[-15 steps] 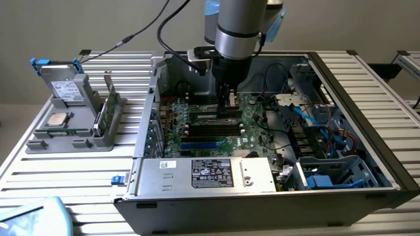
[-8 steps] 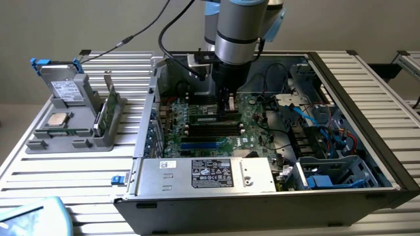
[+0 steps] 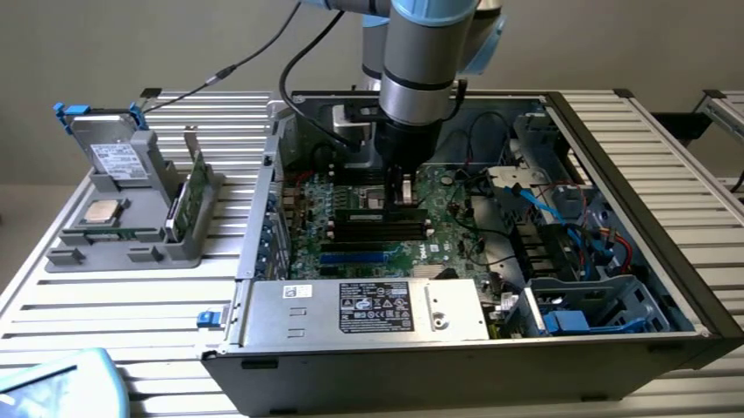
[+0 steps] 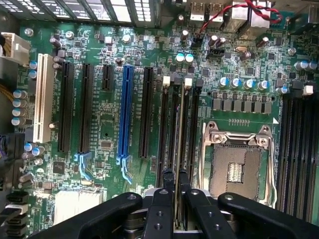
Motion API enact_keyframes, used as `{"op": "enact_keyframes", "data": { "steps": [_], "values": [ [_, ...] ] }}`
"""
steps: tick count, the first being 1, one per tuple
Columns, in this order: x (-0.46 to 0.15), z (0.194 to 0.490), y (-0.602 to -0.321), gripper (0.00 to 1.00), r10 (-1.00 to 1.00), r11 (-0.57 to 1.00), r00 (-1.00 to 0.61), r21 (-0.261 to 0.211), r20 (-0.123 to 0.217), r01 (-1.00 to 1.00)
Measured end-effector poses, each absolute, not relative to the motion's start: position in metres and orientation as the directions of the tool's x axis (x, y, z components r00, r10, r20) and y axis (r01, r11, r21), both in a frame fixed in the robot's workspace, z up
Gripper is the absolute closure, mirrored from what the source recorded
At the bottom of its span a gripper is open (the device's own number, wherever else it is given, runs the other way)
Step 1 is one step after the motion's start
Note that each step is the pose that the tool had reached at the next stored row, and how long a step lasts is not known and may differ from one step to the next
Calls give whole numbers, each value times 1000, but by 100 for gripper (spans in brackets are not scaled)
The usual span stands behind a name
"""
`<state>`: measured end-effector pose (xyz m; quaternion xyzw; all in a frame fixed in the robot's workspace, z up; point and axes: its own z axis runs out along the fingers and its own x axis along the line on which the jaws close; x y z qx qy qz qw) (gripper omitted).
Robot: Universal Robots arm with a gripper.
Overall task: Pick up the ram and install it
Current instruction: 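Insert the ram into the slot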
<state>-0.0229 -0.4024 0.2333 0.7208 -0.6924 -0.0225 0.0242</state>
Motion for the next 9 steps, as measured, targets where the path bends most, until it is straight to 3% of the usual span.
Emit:
{"op": "enact_keyframes", "data": {
  "steps": [9],
  "values": [
    [-23, 229, -402, 86, -999, -33, 36, 67, 37, -997]
  ]
}}
